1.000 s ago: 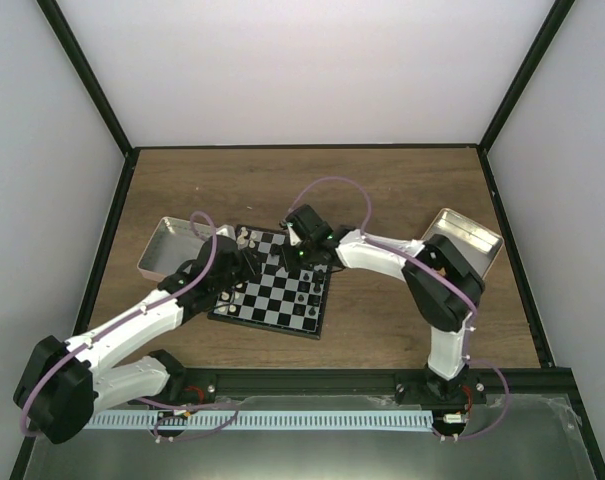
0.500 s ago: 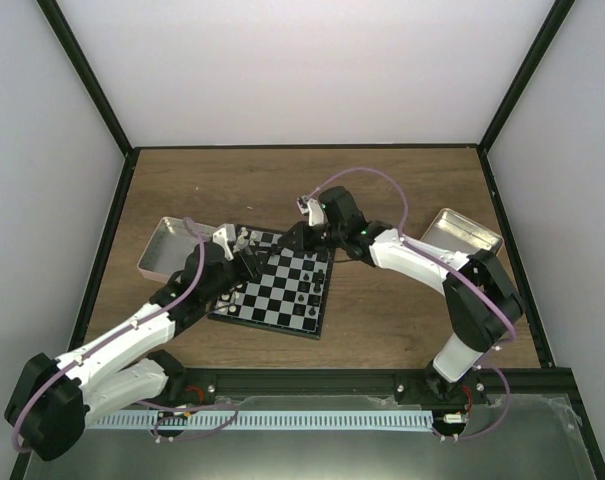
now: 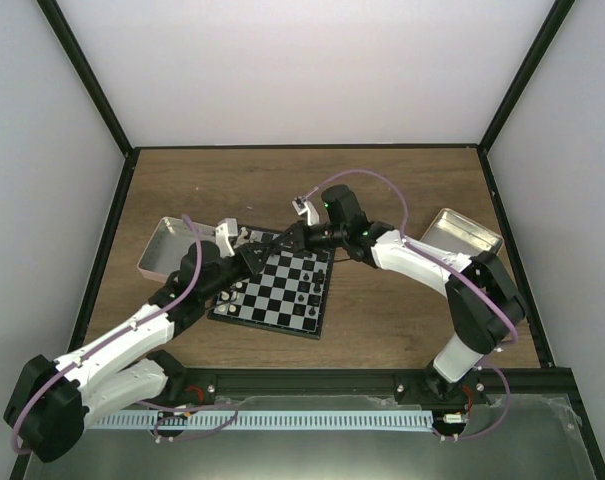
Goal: Set up the chess pieces on the board
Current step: Place the chess piece on the chessboard.
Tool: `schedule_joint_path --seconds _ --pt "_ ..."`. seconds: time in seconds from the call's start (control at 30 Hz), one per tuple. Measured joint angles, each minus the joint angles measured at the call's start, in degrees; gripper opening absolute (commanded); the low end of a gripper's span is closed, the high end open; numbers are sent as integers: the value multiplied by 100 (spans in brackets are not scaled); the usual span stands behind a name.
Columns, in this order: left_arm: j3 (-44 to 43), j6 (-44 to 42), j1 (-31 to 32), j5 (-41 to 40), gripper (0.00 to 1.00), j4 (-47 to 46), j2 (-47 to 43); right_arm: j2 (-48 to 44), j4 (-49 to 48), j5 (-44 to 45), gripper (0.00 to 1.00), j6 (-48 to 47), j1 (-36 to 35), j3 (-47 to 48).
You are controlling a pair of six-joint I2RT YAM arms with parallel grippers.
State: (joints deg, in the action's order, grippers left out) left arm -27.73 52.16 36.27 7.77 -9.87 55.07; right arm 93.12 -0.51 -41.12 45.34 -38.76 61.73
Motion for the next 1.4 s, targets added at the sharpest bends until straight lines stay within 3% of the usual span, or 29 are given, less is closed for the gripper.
schedule_joint_path --seconds 0.3,0.4,0.53,0.73,0.97,1.4 --pt "9 -68 -24 24 4 13 46 -31 0 -13 3 85 2 -9" --pt "9 -120 -26 22 4 20 55 -33 15 33 31 92 0 -9" --pt "-59 -208 -24 24 4 328 109 -109 208 428 50 -63 7 -9" --pt "-343 -575 7 -92 4 1228 310 -498 688 1486 58 -391 2 -9" --pt "-1353 -1246 291 -144 4 2573 1316 -1051 1137 3086 64 -704 9 -229" --pt "-3211 -1939 1781 -1027 4 4846 2815 -1606 1497 4520 68 -704 195 -866"
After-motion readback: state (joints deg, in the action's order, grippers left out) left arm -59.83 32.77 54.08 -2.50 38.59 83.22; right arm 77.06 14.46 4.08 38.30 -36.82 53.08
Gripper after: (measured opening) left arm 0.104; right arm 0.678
